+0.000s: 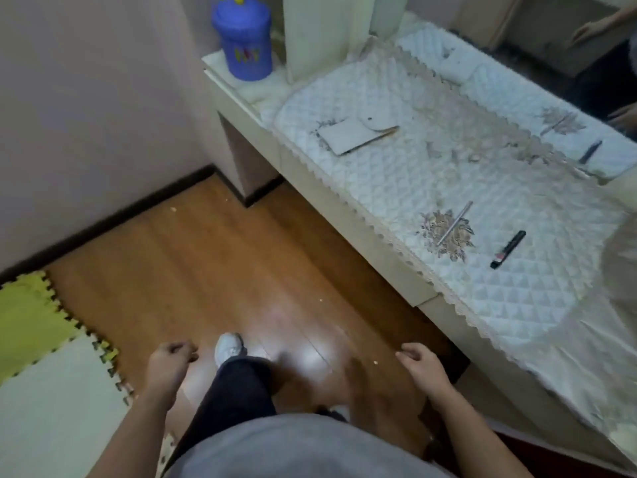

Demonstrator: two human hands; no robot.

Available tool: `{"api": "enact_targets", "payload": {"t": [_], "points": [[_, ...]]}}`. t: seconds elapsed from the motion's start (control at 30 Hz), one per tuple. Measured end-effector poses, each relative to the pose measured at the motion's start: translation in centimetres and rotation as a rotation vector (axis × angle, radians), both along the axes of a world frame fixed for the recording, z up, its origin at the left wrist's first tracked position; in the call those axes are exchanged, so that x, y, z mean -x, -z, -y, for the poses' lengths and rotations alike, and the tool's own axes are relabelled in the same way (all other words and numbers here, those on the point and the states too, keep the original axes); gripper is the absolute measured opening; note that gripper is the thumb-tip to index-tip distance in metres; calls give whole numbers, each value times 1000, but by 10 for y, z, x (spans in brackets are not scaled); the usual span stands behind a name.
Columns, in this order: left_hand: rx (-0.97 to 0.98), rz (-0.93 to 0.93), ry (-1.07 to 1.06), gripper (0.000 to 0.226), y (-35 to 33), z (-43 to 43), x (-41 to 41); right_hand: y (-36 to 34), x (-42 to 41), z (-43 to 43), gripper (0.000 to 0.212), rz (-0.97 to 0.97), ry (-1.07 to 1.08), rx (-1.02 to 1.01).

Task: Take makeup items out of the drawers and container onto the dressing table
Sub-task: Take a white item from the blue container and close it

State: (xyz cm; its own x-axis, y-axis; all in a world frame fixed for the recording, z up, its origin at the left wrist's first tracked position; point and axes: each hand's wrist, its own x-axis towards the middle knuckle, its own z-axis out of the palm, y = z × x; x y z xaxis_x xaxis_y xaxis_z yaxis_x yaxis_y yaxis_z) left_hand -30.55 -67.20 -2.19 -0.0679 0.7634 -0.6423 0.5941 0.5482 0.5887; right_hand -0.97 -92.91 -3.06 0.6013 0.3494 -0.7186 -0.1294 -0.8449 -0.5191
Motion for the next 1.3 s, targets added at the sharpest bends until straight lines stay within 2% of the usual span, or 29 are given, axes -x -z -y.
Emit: {"api": "enact_targets", "payload": {"t": [0.17, 0.27, 0.43, 0.6, 0.77, 0.87, 1.1, 1.3], "points": [[-19, 14, -159, 24, 9, -75, 65, 9, 26, -133, 36, 62, -203, 23], [-49, -14, -173, 13, 13, -142, 103, 10, 55, -230, 35, 47, -344, 26], [-78, -135, -17, 17, 4, -247, 142, -5, 111, -394, 36, 55, -548, -20], [-185, -144, 213, 22, -21, -358, 106, -36, 131, -497, 35, 57, -567, -176], [-363, 100, 361, 18, -57, -448, 10, -59, 75, -543, 32, 160, -439, -265], [-487, 234, 500, 19, -82, -485, -57, -71, 34, -577, 30, 289, -339, -353], [-635, 353, 798, 35, -135, -563, -181, -121, -59, -672, 27, 514, 61, -556], [-700, 427, 923, 40, -144, -617, -259, -153, -124, -730, 31, 777, 139, -572]]}}
